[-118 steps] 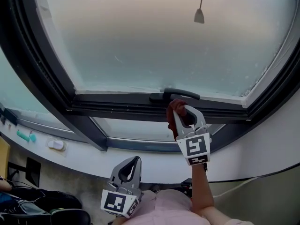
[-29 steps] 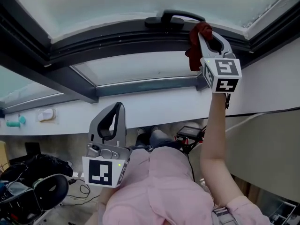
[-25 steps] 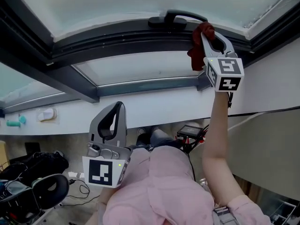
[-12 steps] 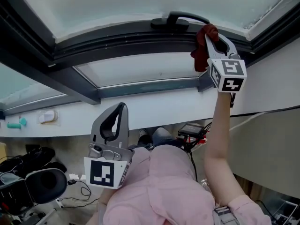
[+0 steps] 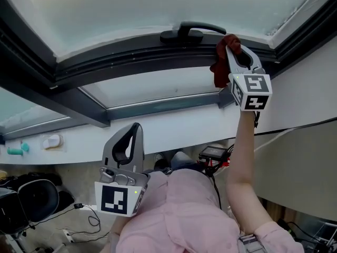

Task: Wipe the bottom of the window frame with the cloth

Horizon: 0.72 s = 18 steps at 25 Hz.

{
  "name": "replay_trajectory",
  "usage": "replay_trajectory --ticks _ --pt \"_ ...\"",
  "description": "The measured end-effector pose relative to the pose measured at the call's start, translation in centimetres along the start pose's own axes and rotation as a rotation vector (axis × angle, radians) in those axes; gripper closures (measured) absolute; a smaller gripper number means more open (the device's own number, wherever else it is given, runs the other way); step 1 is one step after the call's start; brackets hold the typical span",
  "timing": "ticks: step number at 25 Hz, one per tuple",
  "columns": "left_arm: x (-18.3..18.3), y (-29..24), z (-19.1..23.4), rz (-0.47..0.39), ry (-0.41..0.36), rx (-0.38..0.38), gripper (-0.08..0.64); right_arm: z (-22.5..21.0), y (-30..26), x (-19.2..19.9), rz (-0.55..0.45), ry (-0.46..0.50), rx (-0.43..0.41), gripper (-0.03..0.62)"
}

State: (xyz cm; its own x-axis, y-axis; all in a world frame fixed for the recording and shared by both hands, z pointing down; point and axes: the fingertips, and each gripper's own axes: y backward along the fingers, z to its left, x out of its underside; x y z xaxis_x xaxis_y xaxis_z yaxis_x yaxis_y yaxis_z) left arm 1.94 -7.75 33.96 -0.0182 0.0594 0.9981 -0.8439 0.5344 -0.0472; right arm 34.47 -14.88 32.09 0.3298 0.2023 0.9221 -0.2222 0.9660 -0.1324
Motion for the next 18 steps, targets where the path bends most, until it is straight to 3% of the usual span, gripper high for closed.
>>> replay_trajectory --ticks 12,18 --pt "0.0 -2.4 -1.1 0.01 0.002 0.022 0.565 -3.1 0.5 1.3 0.008 -0.005 0.02 0.53" --pt "-0.1 -3.5 -2.0 0.015 0.008 0.028 0.565 -3.2 0.6 1.3 -0.003 -0.003 -0.012 0.529"
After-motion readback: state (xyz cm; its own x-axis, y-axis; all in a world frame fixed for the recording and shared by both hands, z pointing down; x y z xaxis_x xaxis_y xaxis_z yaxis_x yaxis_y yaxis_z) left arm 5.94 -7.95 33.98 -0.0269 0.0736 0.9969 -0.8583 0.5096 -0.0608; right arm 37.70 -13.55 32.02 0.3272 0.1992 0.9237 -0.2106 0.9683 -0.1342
